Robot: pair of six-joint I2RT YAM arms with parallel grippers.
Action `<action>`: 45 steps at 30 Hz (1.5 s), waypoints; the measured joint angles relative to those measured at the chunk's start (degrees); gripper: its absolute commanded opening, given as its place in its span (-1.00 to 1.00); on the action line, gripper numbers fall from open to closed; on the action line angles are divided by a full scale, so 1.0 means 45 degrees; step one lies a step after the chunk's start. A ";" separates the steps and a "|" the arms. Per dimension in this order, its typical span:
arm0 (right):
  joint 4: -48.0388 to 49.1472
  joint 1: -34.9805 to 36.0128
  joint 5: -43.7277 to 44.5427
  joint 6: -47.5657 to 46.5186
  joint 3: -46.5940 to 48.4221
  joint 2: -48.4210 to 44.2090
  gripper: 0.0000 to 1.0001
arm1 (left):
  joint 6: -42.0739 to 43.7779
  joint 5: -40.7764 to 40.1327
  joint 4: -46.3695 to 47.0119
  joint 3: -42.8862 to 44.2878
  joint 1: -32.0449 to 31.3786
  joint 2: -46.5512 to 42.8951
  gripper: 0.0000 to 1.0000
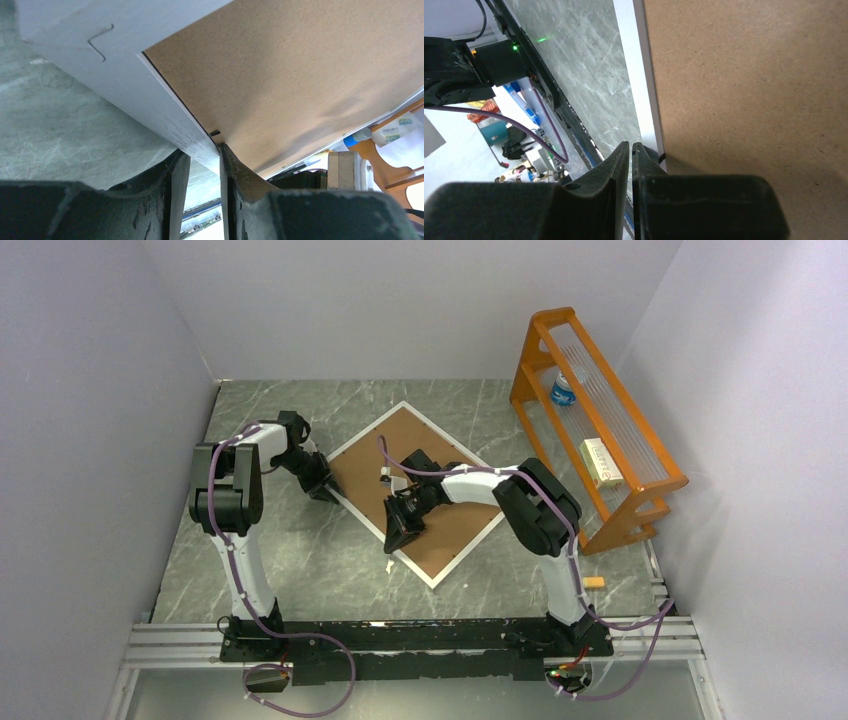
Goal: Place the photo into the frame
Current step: Install the photo frame at the center of the board.
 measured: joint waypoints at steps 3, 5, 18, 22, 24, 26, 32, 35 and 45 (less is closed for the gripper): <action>0.0000 -0.0102 -0.0165 0.0087 0.0000 0.0078 -0.76 | -0.0005 0.0000 -0.0010 0.0000 0.0000 0.0000 -0.33; 0.0000 -0.0257 -0.0408 0.0185 0.0000 0.0155 -0.77 | 0.0000 0.0000 -0.0010 0.0000 0.0000 0.0000 -0.34; -0.0588 -0.1569 -0.1064 0.0287 0.0486 0.0821 -0.78 | 0.0005 0.0000 -0.0019 0.0000 0.0000 0.0000 -0.38; -0.0690 -0.1535 -0.0869 0.0296 0.0525 0.0767 -0.77 | 0.0005 0.0000 -0.0019 0.0000 0.0000 0.0000 -0.38; -0.0695 -0.1481 -0.0593 0.0301 0.0486 0.0617 -0.74 | 0.0010 0.0005 -0.0019 0.0000 0.0000 0.0000 -0.38; -0.0631 -0.1433 -0.0068 0.0287 0.0340 0.0296 -0.67 | 0.0010 0.0010 -0.0024 0.0005 0.0000 0.0000 -0.37; -0.0175 -0.1418 0.1953 0.0063 -0.0199 -0.0899 -0.44 | 0.0049 0.0010 -0.0053 0.0039 0.0000 0.0000 -0.36; 0.0092 -0.1365 0.1831 -0.0029 -0.0199 -0.0918 -0.48 | 0.0058 0.0010 -0.0058 0.0039 0.0000 0.0000 -0.36; 0.0447 -0.0908 0.0243 -0.0160 -0.0199 -0.0369 -0.89 | 0.0155 0.0015 -0.0053 0.0039 0.0000 0.0000 -0.37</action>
